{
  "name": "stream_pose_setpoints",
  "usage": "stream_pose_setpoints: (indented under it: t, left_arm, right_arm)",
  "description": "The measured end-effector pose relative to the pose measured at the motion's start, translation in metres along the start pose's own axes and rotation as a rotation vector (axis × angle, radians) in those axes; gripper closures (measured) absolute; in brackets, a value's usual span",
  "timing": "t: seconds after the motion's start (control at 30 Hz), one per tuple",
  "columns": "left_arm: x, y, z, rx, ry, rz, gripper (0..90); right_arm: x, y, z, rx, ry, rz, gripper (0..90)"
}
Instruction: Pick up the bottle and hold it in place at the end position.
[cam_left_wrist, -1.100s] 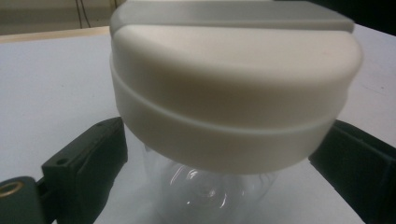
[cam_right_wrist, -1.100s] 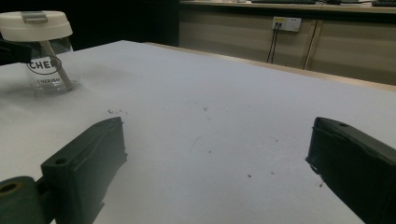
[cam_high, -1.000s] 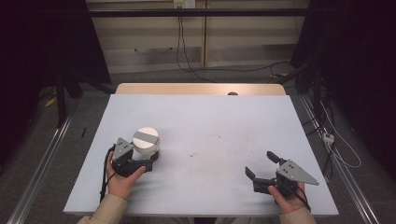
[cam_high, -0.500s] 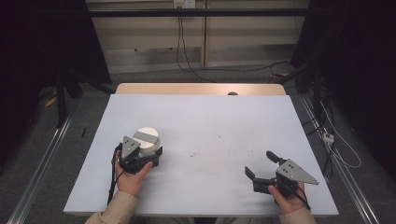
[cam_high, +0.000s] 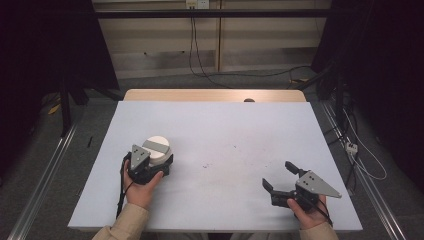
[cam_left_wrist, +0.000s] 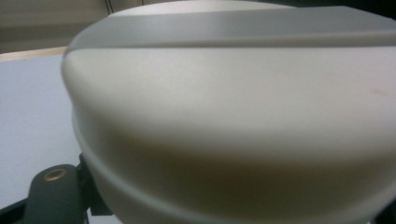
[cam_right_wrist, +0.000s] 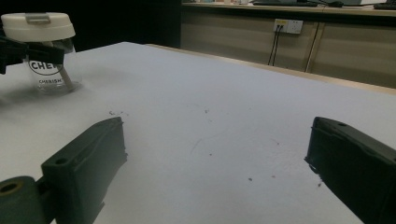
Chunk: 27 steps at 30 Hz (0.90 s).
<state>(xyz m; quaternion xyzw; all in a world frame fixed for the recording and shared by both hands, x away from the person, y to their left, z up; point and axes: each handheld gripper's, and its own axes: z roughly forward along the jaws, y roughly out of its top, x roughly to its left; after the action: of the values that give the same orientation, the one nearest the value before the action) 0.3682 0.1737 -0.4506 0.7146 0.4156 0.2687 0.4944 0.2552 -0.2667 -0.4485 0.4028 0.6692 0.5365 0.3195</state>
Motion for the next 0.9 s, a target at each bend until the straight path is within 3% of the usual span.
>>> stream_pose_setpoints:
  t: [0.2,0.3,0.57,0.9]
  left_arm:
    - [0.003,0.002,-0.001,-0.02,-0.022,0.011,18.3]
    - [0.004,0.006,-0.002,-0.048,-0.059,0.018,18.4]
    - [-0.005,0.017,0.004,-0.06,-0.158,0.055,18.4]
    - [-0.019,0.029,0.022,-0.049,-0.235,0.089,18.4]
  right_arm:
    - [0.0,0.0,0.0,-0.002,-0.004,0.005,4.0]
    - [0.0,0.0,0.001,-0.003,-0.003,0.0,4.0]
    - [0.0,0.001,0.002,-0.003,-0.004,-0.002,4.0]
    - [-0.001,0.001,0.003,-0.002,-0.007,0.0,4.0]
